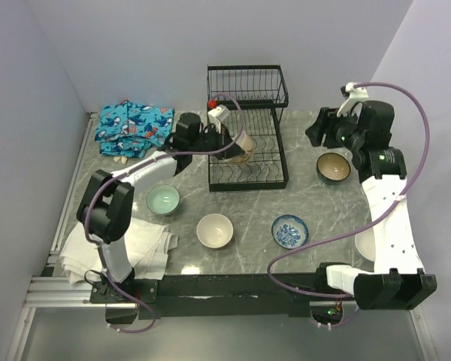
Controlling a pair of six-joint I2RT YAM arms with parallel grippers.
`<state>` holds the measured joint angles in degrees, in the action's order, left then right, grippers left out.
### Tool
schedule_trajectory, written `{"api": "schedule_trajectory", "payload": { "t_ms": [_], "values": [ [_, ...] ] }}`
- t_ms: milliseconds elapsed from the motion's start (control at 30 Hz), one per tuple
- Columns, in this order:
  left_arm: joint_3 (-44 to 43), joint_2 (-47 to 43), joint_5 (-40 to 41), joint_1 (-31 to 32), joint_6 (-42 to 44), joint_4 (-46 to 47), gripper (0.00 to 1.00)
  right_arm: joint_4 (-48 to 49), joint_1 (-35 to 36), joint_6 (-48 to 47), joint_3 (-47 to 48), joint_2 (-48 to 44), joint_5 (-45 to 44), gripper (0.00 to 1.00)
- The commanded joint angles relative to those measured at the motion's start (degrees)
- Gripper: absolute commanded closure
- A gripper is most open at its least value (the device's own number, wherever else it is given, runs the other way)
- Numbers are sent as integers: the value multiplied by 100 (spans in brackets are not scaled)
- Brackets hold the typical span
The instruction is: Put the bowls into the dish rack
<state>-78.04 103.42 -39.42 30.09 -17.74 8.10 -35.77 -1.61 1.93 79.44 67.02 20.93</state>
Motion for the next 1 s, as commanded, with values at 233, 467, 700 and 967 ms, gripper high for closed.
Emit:
{"api": "schedule_trajectory", "payload": {
  "t_ms": [233,467,700,967],
  "values": [
    [-122,1239,100,32,-3903,5341,99,-27,-68,-378,423,373,140,34],
    [-958,2261,707,120,-4395,5229,99,44,-76,-308,265,311,263,34],
    [-1293,2745,1059,234,-4826,5325,99,53,-77,-281,177,302,237,34],
    [-969,2658,1348,313,-5257,5728,99,-27,-77,-352,282,478,236,35]
  ]
}}
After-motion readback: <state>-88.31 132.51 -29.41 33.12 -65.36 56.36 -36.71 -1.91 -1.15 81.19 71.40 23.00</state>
